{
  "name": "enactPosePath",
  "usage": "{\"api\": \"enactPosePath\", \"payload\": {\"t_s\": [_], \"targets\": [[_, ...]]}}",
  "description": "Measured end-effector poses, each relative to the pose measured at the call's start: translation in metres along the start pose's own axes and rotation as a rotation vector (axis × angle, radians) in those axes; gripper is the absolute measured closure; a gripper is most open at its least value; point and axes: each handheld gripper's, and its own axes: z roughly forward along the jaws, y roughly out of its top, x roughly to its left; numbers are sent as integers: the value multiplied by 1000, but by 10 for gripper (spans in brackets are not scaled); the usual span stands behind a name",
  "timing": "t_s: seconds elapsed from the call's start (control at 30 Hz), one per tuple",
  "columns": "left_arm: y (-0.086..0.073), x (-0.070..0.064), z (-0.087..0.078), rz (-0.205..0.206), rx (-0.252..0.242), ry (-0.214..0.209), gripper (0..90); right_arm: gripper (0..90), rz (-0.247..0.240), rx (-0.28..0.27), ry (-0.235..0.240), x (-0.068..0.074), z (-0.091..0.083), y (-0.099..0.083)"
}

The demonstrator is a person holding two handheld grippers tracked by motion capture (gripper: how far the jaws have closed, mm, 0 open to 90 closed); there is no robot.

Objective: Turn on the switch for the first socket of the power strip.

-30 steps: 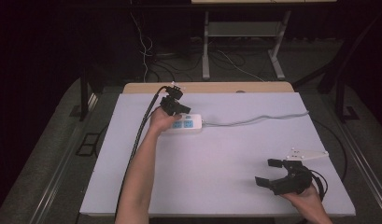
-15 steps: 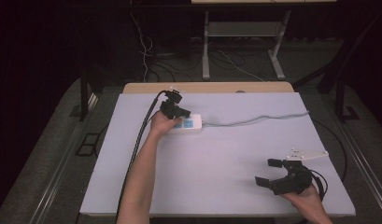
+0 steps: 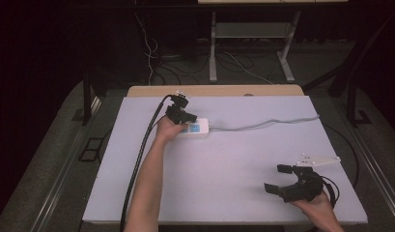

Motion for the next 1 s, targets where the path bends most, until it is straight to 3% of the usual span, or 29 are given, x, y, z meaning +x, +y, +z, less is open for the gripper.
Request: {"api": "enactPosePath", "payload": {"t_s": [0.13,0.4,0.87,1.0], "targets": [[-8,0,1,-67,-48,-2,894,9,0,-3,1,1,0,1],[-7,-3,0,-57,-43,22,894,9,-10,-5,2,3,0,1],[-8,2,-1,-97,-61,1,889,9,0,-1,-4,-2,0,1],[-10,5,-2,-111,-80,-23,888,9,-2,0,-4,-2,0,1]]}}
